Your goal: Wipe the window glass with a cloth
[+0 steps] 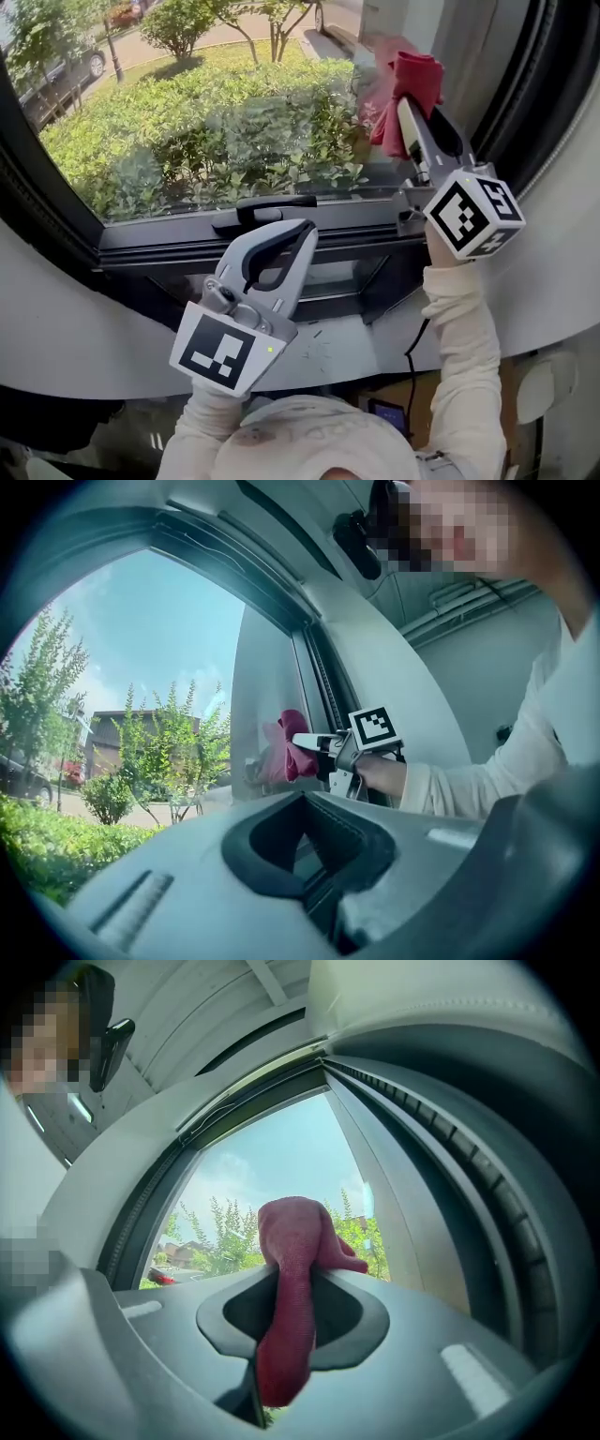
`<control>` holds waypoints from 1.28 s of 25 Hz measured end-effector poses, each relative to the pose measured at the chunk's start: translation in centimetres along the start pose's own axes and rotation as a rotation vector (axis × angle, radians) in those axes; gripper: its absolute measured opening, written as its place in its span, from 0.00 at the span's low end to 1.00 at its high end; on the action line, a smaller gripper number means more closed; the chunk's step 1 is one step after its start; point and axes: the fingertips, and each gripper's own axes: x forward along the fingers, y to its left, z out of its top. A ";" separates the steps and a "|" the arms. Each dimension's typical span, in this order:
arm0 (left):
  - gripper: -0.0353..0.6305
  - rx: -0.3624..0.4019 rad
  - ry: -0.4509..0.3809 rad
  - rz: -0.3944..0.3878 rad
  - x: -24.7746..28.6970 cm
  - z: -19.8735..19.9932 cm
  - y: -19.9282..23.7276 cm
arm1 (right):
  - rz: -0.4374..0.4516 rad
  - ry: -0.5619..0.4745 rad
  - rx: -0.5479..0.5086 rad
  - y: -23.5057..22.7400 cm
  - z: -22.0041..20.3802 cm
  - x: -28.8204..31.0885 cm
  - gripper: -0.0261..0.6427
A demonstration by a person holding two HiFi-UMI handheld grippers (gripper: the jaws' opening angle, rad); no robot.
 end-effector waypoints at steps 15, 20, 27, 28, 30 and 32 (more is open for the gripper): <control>0.05 0.007 0.019 -0.008 -2.2 -0.2 0.5 | -0.111 0.051 -0.045 -1.3 -5.1 -2.5 0.18; 0.05 -0.003 0.021 0.015 -4.6 -0.2 1.7 | -0.084 0.050 -0.076 3.0 -5.2 -0.7 0.18; 0.05 -0.015 0.024 0.080 -9.5 -0.4 5.3 | -0.026 0.049 -0.079 10.3 -5.5 2.3 0.18; 0.05 -0.016 0.022 0.088 -10.2 -0.4 5.8 | -0.017 0.050 -0.073 11.4 -5.5 2.8 0.18; 0.05 -0.018 0.018 0.107 -11.7 -0.2 6.9 | 0.006 0.053 -0.061 13.7 -5.6 3.8 0.18; 0.05 -0.018 0.016 0.123 -13.1 -0.2 7.9 | 0.029 0.053 -0.055 16.0 -5.8 4.8 0.18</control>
